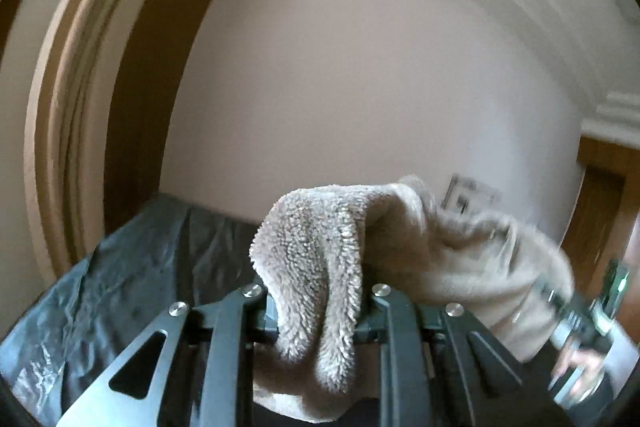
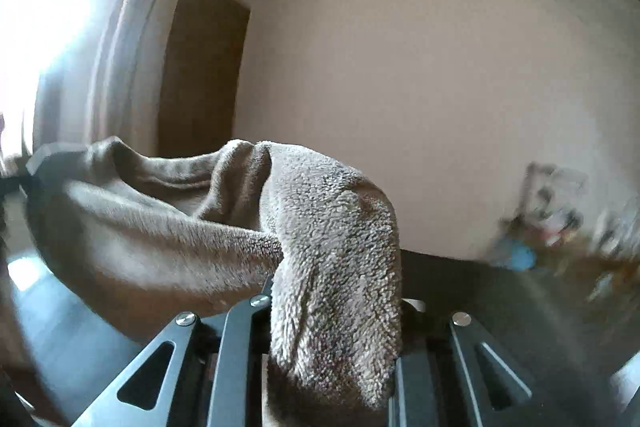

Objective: Fold clothes
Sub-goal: 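Raise the sweater high with both grippers to hang it open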

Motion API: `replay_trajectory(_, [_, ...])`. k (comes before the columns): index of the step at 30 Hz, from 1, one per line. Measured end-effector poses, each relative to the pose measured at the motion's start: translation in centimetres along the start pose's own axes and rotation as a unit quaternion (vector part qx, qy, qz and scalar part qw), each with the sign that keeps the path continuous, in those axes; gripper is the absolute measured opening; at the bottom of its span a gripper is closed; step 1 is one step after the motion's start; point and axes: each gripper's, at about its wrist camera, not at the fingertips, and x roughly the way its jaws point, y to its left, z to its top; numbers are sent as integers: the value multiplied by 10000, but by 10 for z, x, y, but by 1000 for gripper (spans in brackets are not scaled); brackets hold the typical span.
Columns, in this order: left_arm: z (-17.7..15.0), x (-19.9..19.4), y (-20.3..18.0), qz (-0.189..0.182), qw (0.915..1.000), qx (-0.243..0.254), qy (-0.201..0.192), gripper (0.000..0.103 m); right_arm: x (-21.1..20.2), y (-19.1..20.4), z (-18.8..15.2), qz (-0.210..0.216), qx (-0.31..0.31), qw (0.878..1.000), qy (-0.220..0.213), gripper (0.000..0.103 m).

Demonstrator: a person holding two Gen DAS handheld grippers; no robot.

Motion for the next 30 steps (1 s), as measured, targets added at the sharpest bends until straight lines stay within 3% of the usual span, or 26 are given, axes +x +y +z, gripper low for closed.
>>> replay_trajectory(3, [15,-10,-5,-192,9993,-234,-204,23,-10,-3,3,123,299,9993,-177,20])
replay_trajectory(7, [25,-21,-25,-261,9984,-180,-472,23,-32,18,11,-627,-177,9948,-777,20])
replay_trajectory(15, [36,-85,-71,-559,9882,140,-1417,23,-92,35,47,-1535,-387,9625,-2201,20])
replay_trajectory(18, [40,-114,-85,-651,9816,188,-1786,23,-118,42,55,-1748,-397,9460,-2701,20])
replay_trajectory(22, [43,-144,-96,-628,9730,235,-2208,23,-155,64,57,-2119,-641,9144,-3388,20])
replay_trajectory(26, [40,-162,-98,-620,9688,110,-2395,23,-194,92,51,-2532,-968,8745,-4022,20])
replay_trajectory(30, [33,-171,-98,-577,9684,-19,-2425,23,-226,105,46,-2591,-1082,8556,-4348,20])
